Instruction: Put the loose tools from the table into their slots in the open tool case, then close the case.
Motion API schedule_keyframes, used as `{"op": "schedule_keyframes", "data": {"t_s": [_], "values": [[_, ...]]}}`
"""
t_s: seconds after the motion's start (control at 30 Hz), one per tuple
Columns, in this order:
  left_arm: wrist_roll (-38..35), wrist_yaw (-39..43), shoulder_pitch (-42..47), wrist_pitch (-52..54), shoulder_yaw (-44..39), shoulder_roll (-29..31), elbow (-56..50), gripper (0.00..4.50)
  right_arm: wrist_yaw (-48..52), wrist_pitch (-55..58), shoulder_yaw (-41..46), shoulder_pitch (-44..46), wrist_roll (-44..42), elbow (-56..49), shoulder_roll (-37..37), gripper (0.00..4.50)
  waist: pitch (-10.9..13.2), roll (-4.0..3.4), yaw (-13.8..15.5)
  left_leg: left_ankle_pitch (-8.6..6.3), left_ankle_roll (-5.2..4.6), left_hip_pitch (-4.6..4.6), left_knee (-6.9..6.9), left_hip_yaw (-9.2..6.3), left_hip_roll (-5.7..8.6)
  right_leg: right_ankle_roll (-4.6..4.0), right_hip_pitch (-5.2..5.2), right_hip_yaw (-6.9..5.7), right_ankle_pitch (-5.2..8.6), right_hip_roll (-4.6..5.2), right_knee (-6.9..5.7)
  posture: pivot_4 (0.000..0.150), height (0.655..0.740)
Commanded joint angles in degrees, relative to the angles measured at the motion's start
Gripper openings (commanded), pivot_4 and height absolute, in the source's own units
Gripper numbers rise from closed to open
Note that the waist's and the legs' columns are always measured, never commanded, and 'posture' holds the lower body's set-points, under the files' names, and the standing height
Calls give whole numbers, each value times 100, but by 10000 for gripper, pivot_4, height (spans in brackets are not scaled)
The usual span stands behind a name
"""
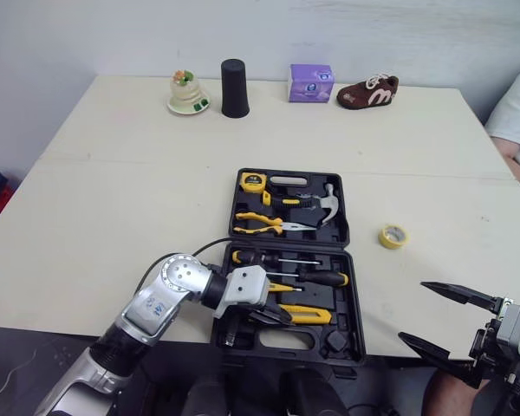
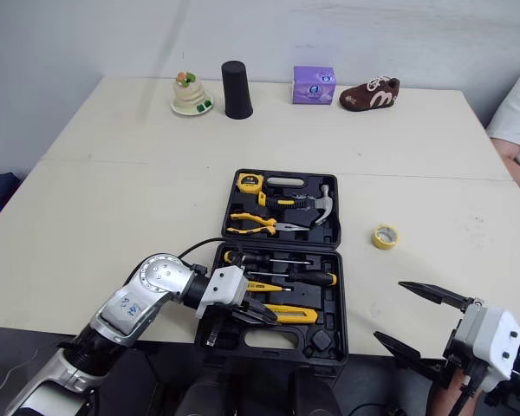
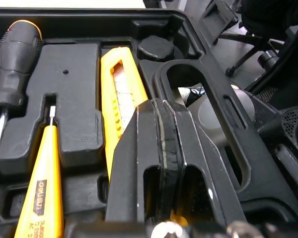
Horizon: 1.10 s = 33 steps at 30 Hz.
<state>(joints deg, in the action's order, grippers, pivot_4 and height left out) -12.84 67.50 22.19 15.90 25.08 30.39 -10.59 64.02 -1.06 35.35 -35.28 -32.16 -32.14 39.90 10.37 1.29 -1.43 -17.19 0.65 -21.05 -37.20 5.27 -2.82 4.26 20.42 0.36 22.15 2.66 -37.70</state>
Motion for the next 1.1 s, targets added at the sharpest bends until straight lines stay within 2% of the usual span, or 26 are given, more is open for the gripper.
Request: {"op": "schedule_keyframes", "data": {"t_s": [0.03, 0.17, 0.2, 0.27, 0.4, 0.53, 0.6, 0.63, 0.9, 1.03, 1.1], "values": [[516, -120, -146, 341, 359, 207, 214, 858, 12, 28, 204, -34, -116, -104, 51, 45000, -5, -5, 0, 0, 0, 0, 0, 0, 0, 0, -1, 0, 0, 0, 0, 1500, 7341], [821, -333, -246, 969, 643, 406, 383, 858, -10, 50, 155, 32, -102, -82, 66, 45000, -63, -21, -2, -5, -8, 12, 5, 0, 0, 0, -15, 1, 0, 0, 6, 1500, 7341], [1017, -395, -253, 851, 736, 495, 453, 858, -39, 57, 142, 65, -94, -72, 57, 45000, -72, -23, -8, -7, -12, 17, 13, 0, -1, 0, -30, 1, 0, 0, 11, 1500, 7341], [1150, -417, -249, 613, 803, 608, 484, 858, -249, 208, 181, 176, -219, -82, 0, 45000, -111, -7, -17, -22, -13, 83, 39, 2, -6, -8, -111, 0, 5, -1, 38, 1500, 7341], [435, -513, -191, 154, 167, 242, 377, 858, -394, 362, 437, 195, -324, 46, -22, 45000, -142, -17, -19, -40, -7, 187, 103, 11, -12, -28, -207, -2, 15, 4, 88, 1500, 7341], [-467, -267, -136, -288, -646, 2, 121, 858, -278, 158, 823, -9, -236, 490, -171, 45000, -121, -35, 11, -37, -3, 175, 110, 8, -12, -42, -186, -7, 23, 4, 77, 1500, 7341], [-1099, -305, -115, 42, -1218, -5, -111, 6390, -203, -97, 1073, -116, -100, 950, -264, 45000, -105, -17, 29, -31, 4, 166, 110, 0, -15, -46, -165, -14, 25, 0, 70, 1500, 7341], [-1195, -349, -132, 92, -1427, 50, -148, 7180, -210, -230, 1194, -121, -38, 1189, -302, 45000, -103, -16, 27, -31, 4, 155, 107, -1, -15, -45, -150, -17, 24, 0, 72, 1500, 7341], [-1036, -764, -977, -834, -3287, 790, 747, 44497, -732, -1210, 2022, 110, 392, 2960, -422, 45000, -80, -30, -35, -44, 6, 161, 125, 16, -17, -41, -150, -9, 31, 1, 109, 1500, 7341], [-651, -1327, -1707, -1316, -4421, 1368, 1617, 44790, -1254, -1665, 2363, 224, 659, 4091, -369, 45000, -67, -28, -34, -55, 7, 161, 128, 16, -20, -42, -147, -8, 31, 2, 114, 1500, 7341], [-603, -1859, -1975, -1427, -5038, 1417, 2024, 44790, -1503, -1888, 2425, 324, 805, 4642, -293, 45000, -64, -28, -33, -68, 7, 159, 130, 17, -23, -48, -143, -9, 35, 3, 119, 1500, 7341]]}}
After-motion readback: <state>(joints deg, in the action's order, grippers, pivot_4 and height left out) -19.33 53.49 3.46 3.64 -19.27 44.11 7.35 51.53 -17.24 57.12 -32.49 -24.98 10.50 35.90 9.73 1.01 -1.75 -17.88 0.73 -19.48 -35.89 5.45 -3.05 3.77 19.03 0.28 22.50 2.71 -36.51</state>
